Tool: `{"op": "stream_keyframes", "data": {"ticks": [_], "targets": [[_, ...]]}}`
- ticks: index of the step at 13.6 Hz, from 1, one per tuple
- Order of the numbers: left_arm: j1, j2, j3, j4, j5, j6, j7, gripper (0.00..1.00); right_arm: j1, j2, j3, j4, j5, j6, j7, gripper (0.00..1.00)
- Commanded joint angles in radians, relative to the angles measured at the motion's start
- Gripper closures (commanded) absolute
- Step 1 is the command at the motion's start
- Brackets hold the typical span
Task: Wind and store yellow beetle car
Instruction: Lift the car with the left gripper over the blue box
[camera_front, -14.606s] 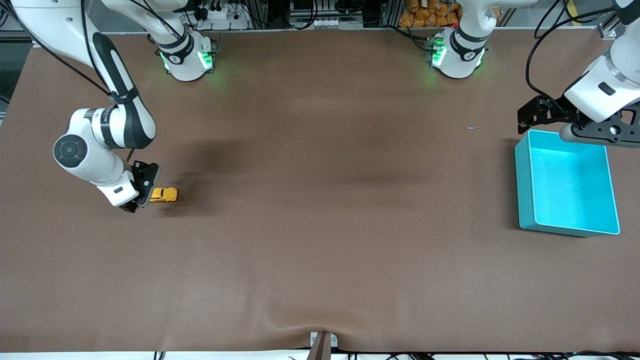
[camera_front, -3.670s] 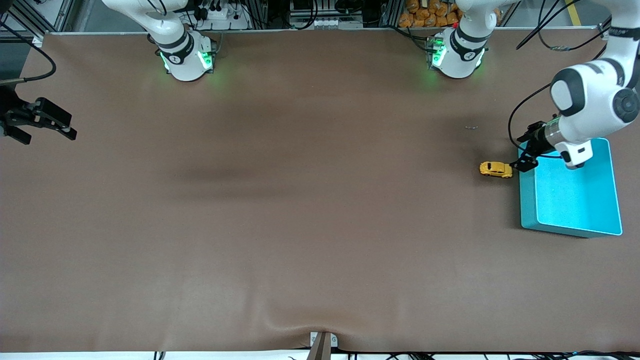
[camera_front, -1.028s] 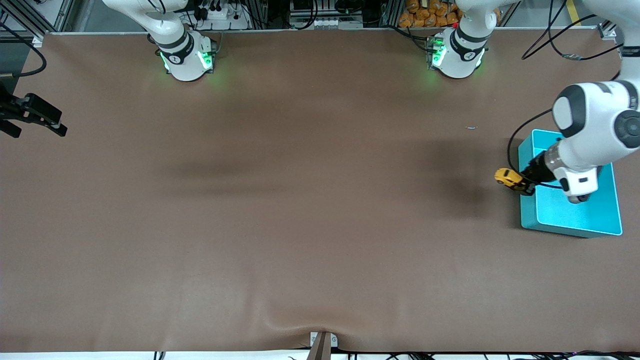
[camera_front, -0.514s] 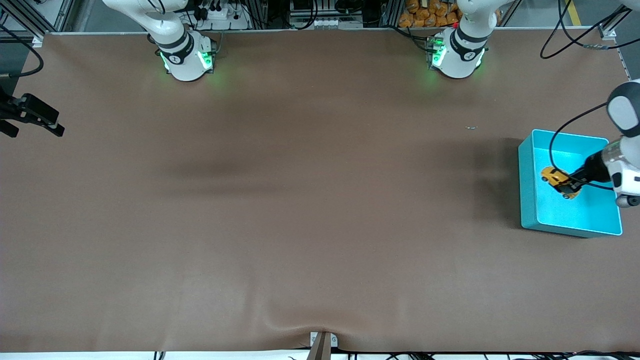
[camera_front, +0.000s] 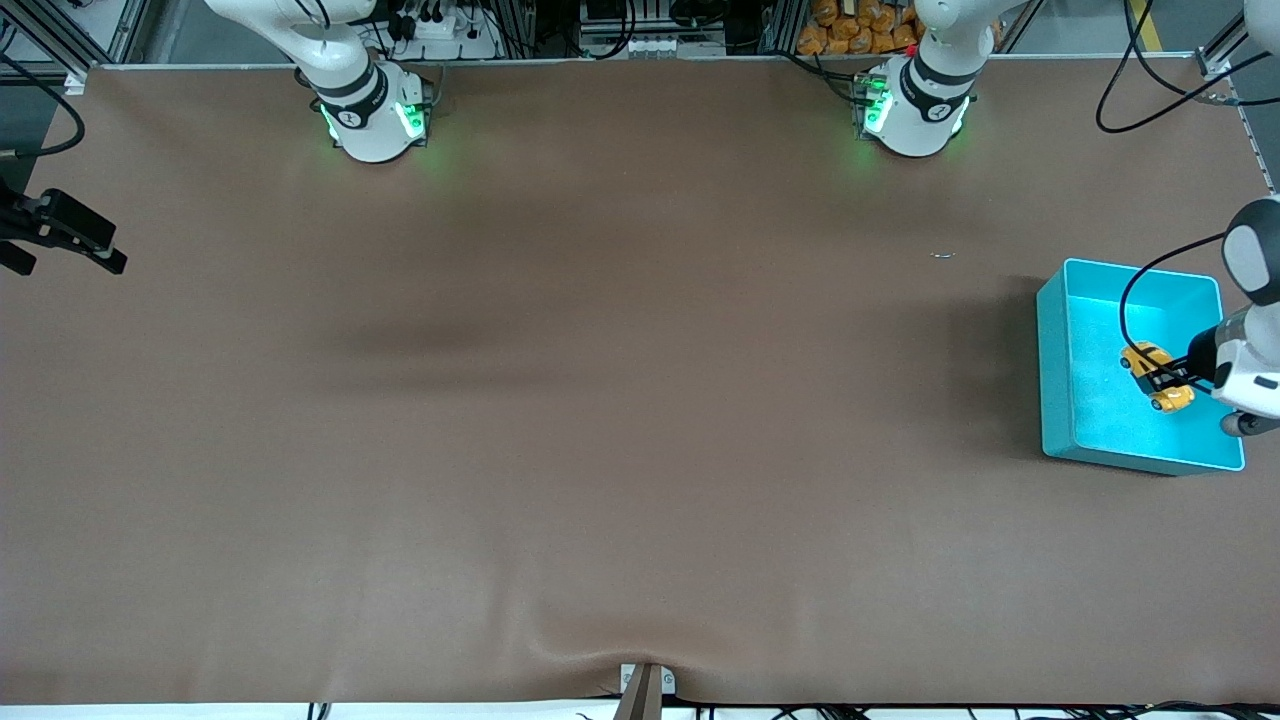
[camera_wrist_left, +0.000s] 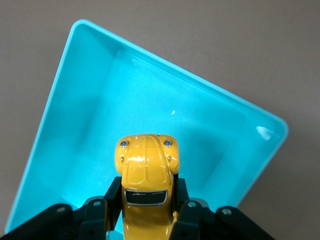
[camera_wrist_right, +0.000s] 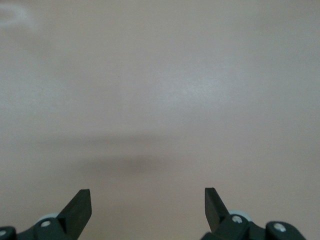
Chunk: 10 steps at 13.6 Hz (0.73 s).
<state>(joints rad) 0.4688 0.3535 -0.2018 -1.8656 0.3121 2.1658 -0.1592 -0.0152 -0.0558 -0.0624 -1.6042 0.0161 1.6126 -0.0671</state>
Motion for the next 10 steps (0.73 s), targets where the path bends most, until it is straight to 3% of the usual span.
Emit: {"op": "stream_keyframes", "data": {"ticks": [1, 6, 10], "targets": [[0.001, 0.065, -0.002, 0.069, 0.059, -0.031, 0.128, 1.00, -0.014, 0.001, 0.009, 0.009, -0.015, -0.011, 0.007, 0.00], [0.005, 0.133, 0.001, 0.086, 0.061, -0.029, 0.296, 1.00, -0.020, 0.001, 0.007, 0.027, -0.016, -0.010, 0.007, 0.00], [0.036, 0.197, -0.001, 0.101, 0.062, -0.024, 0.310, 1.00, -0.028, 0.008, 0.009, 0.026, -0.013, -0.011, 0.006, 0.00]]}}
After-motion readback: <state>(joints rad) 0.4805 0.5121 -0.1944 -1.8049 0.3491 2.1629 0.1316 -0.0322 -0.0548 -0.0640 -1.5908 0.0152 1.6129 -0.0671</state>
